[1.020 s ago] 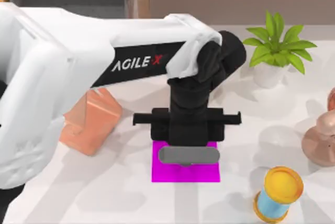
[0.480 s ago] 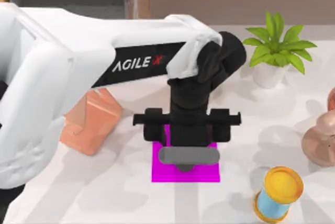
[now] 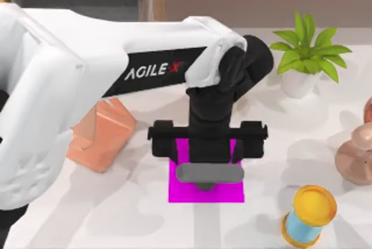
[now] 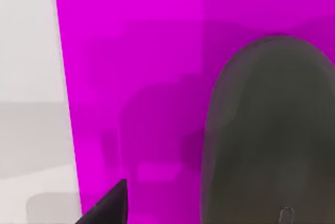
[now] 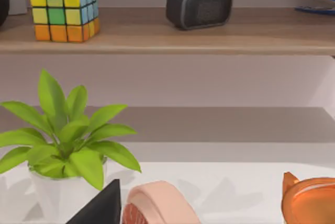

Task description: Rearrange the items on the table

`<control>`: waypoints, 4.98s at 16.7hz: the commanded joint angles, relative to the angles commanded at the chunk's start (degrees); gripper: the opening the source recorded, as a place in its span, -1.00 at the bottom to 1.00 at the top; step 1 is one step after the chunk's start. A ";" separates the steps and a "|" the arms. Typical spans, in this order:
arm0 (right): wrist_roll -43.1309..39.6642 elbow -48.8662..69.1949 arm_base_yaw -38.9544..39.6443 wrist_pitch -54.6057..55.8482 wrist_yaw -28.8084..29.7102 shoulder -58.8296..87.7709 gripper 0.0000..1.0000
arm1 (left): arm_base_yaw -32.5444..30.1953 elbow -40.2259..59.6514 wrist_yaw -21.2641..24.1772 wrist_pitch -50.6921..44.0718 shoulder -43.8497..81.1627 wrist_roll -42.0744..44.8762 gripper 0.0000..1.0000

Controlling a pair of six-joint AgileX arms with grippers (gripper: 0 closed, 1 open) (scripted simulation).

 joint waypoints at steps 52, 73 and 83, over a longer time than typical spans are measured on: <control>0.00 0.00 0.00 0.00 0.00 0.00 1.00 | 71.09 -48.92 0.51 21.65 -27.80 -88.95 1.00; 0.00 0.00 0.00 0.00 0.00 0.00 1.00 | 71.09 -48.92 0.51 21.65 -27.80 -88.95 -1.00; 0.00 0.00 0.00 0.00 0.00 0.00 1.00 | 70.92 -44.89 1.34 12.74 -33.14 -89.51 -1.00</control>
